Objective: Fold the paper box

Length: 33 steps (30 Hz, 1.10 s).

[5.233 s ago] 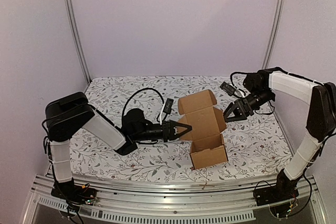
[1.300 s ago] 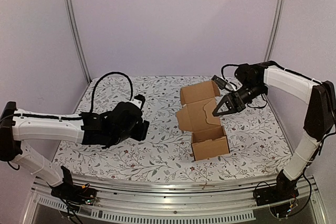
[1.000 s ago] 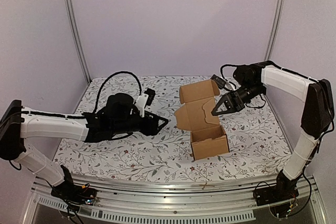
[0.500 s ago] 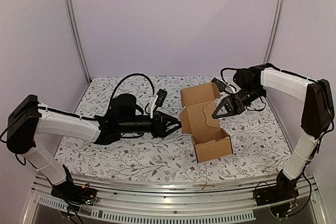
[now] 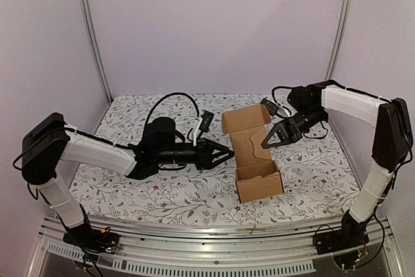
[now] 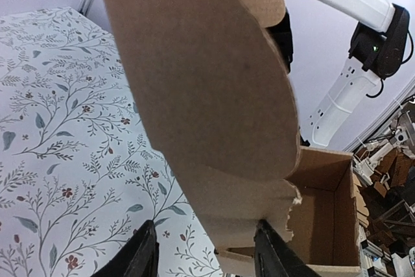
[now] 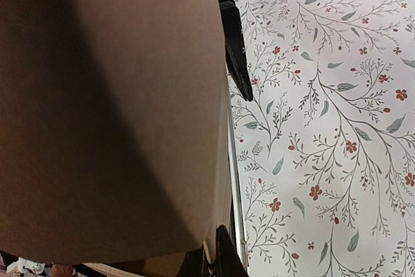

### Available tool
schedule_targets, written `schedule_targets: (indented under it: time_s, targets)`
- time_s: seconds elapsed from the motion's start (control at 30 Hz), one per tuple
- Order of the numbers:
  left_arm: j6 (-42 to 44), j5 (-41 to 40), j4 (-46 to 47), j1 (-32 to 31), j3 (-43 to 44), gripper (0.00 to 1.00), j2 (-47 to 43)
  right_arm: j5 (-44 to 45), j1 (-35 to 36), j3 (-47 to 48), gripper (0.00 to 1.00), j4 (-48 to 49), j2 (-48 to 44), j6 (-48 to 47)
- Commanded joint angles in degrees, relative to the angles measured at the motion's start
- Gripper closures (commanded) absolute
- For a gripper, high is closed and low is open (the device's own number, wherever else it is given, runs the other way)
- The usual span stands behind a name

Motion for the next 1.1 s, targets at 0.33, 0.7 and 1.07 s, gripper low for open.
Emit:
schedule_targets:
  time_s: [0.33,0.7,1.07]
  targets:
    - [-3.6,5.1,11.6,-1.4,5.2,0.60,7.3,-3.6,0.9,-0.5,1.00,-2.6,-2.1,-2.8]
    - [-7.1,6.5,19.8,-2.1,6.1,0.93,11.6,-3.5,0.9,-0.5,1.00,-3.5,-2.2,-4.3]
    - [-8.2,0.7,19.8,-2.3,2.3,1.00,9.7,-0.1,0.9,-5.2,0.84,7.7,-5.5,5.3]
